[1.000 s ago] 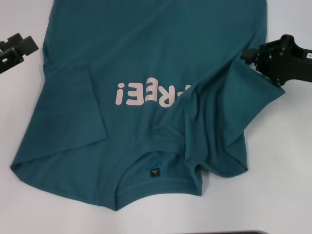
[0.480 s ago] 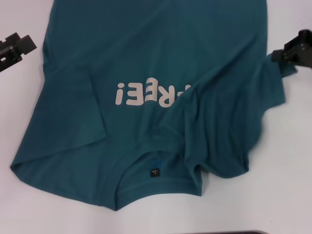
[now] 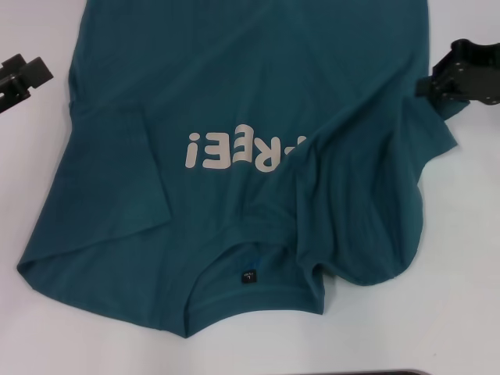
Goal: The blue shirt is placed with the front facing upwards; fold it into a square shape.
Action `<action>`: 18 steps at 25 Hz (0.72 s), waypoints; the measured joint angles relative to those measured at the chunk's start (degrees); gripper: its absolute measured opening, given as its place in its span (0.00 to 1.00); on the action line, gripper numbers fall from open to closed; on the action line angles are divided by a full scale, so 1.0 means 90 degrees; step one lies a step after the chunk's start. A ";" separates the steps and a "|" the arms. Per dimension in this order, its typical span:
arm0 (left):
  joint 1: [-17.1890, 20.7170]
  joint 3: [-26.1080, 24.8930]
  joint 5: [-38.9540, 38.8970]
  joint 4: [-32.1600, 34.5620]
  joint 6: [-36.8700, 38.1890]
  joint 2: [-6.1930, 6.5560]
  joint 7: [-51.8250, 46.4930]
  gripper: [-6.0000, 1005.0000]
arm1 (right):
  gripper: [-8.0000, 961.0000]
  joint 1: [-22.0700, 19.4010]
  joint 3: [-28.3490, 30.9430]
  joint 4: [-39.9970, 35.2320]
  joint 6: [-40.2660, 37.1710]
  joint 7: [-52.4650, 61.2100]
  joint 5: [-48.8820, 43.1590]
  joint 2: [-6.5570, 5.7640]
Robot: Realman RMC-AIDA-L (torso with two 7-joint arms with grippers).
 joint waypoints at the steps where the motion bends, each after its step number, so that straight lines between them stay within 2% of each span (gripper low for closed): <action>1: 0.0003 -0.0001 -0.0001 0.0000 -0.0017 0.0001 0.0000 0.88 | 0.02 0.0037 0.0003 0.0117 0.0038 -0.0002 0.0005 -0.0002; 7: 0.0008 0.0000 -0.0005 0.0000 -0.0088 0.0002 0.0015 0.88 | 0.02 0.0181 -0.0001 0.0624 0.0243 -0.0002 0.0011 -0.0023; 18: -0.0009 0.0000 -0.0005 0.0037 -0.0149 0.0003 0.0061 0.88 | 0.02 0.0254 -0.0010 0.1172 0.0686 -0.0031 0.0506 0.0026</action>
